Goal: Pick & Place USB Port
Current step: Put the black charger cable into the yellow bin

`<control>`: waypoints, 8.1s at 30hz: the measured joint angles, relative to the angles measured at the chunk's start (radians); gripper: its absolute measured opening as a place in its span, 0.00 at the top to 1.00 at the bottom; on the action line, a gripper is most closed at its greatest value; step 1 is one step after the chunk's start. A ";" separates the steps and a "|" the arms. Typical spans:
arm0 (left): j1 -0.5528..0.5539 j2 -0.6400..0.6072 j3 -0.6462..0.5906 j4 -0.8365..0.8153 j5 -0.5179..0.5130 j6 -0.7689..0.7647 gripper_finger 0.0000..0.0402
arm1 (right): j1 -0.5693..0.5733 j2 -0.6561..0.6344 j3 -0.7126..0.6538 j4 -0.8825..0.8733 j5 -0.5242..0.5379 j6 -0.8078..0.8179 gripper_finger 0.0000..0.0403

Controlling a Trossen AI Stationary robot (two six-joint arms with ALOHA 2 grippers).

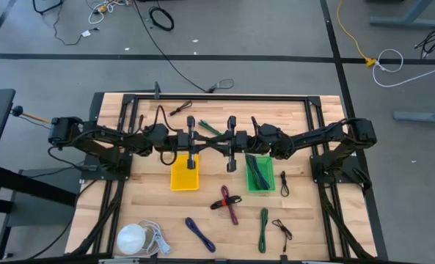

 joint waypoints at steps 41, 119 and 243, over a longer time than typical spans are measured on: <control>-0.020 -0.362 -0.003 -1.184 -0.381 -0.719 0.92 | -0.226 -0.188 -0.002 -0.586 0.424 -0.079 0.82; 0.013 -0.239 0.000 -1.338 -0.476 -0.776 0.71 | -0.395 -0.188 -0.001 -0.652 0.194 -0.053 0.82; 0.698 0.581 0.681 -1.469 -0.307 -0.228 0.71 | 0.056 -0.188 -0.034 -0.647 0.163 -0.088 0.82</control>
